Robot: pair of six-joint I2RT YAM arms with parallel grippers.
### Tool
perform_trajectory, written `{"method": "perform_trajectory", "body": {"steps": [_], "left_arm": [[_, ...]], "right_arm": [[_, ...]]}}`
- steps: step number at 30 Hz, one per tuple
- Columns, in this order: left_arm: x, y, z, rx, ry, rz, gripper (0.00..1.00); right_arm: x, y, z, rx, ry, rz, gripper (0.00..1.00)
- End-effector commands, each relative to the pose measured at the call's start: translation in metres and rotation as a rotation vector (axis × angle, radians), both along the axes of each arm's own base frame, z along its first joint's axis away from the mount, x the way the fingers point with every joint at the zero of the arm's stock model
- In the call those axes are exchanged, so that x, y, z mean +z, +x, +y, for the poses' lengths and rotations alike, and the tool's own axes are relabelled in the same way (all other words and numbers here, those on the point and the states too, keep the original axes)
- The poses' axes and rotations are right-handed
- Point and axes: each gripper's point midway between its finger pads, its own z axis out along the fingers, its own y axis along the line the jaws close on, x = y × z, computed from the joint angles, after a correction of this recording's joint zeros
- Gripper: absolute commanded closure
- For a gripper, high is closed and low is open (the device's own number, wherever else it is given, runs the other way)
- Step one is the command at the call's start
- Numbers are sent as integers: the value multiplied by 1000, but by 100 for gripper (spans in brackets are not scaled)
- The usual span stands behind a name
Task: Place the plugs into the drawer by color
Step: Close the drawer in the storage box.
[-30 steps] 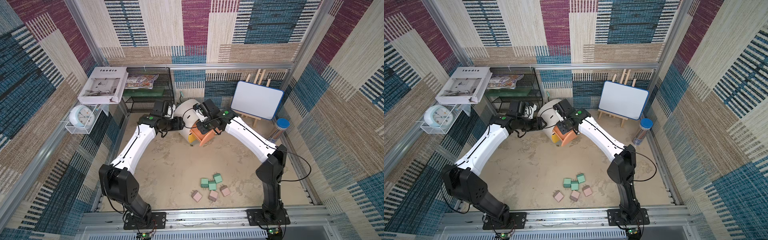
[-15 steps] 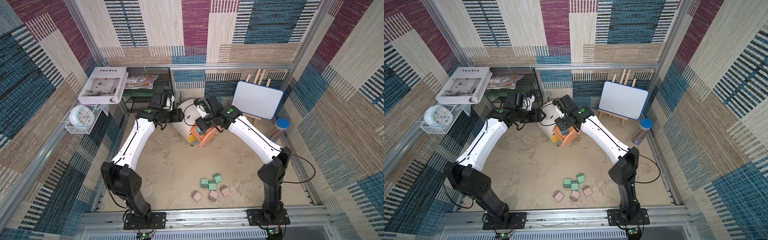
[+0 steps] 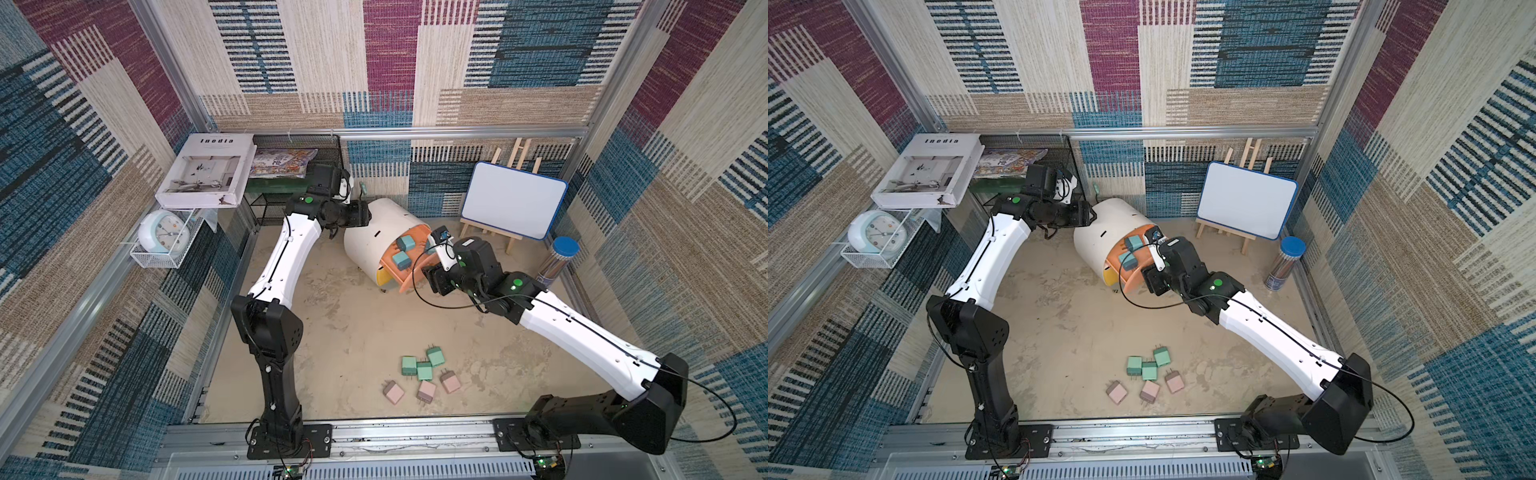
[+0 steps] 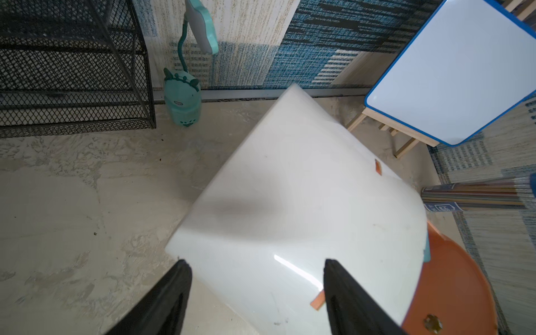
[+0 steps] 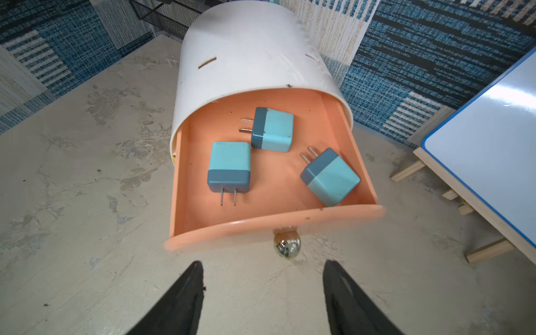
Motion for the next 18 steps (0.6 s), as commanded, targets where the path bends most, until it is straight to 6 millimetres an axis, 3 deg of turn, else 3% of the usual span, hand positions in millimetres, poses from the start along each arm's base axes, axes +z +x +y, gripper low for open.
{"method": "perform_trajectory", "body": {"steps": [1, 4, 8, 18], "left_arm": [[-3, 4, 1, -3, 6, 6, 24], [-11, 8, -2, -10, -1, 23, 24], [-26, 11, -4, -14, -1, 55, 24], [-39, 9, -8, -27, -18, 94, 25]], "right_arm": [[-4, 13, 1, -46, 47, -63, 31], [-34, 18, -2, -61, 1, -34, 31], [-53, 26, 2, -59, -9, -7, 32], [-36, 44, 22, -5, 35, -45, 32]]}}
